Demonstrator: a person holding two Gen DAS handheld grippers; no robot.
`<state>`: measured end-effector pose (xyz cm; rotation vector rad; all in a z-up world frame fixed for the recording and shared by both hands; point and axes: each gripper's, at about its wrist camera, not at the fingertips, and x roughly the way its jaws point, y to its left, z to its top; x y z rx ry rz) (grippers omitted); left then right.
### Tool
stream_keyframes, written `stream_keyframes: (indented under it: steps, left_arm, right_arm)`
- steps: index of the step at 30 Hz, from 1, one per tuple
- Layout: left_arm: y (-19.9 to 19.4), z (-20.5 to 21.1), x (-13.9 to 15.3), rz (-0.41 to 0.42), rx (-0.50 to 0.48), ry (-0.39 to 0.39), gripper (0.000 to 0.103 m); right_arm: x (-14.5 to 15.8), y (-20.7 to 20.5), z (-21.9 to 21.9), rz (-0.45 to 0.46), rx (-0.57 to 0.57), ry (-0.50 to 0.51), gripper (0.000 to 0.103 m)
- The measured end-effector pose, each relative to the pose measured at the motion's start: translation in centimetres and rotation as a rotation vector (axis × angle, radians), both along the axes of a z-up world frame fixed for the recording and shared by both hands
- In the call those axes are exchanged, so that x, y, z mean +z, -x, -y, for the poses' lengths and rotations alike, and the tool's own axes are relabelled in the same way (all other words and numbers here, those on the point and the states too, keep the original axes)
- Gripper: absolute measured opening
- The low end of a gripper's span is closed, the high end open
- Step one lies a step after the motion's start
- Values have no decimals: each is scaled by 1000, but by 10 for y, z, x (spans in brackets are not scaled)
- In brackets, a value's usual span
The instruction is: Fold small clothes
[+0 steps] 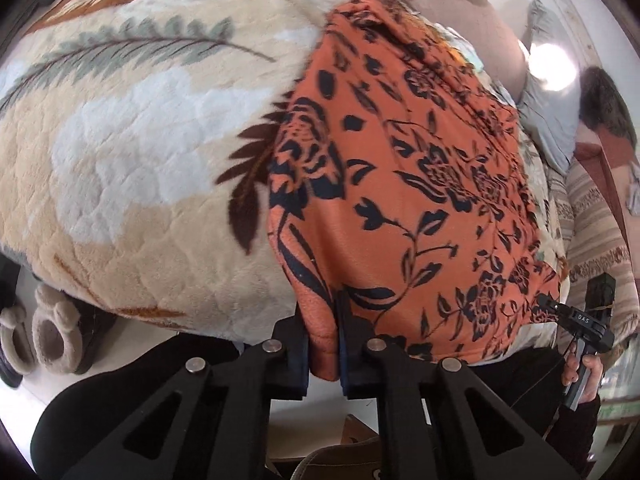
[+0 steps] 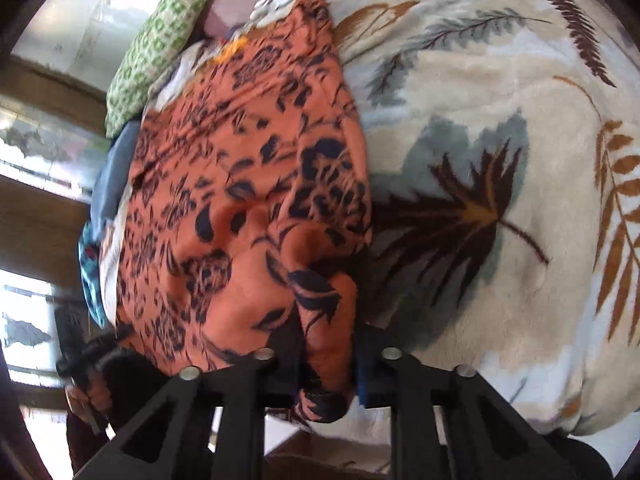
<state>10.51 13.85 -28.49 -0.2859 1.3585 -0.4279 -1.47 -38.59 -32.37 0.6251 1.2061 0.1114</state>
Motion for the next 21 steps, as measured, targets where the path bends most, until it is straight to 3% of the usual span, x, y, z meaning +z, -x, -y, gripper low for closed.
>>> stream_keyframes:
  steps: [6, 10, 15, 18, 19, 21]
  left_arm:
    - [-7, -11, 12, -2, 21, 64, 10]
    - [-8, -16, 10, -12, 38, 28, 11]
    - [-12, -14, -8, -82, 86, 19, 18]
    - [-11, -15, -1, -51, 80, 19, 17]
    - [-11, -16, 3, -39, 75, 34, 10]
    - [-12, -17, 13, -17, 59, 53, 9]
  right_arm:
    - [30, 22, -1, 79, 45, -112, 11]
    - [44, 33, 11, 147, 12, -200, 11]
    - [40, 33, 10, 142, -9, -259, 11]
    - [39, 33, 6, 137, -1, -267, 11]
    - [42, 33, 6, 143, -2, -276, 11]
    - [50, 35, 9, 166, 0, -292, 11]
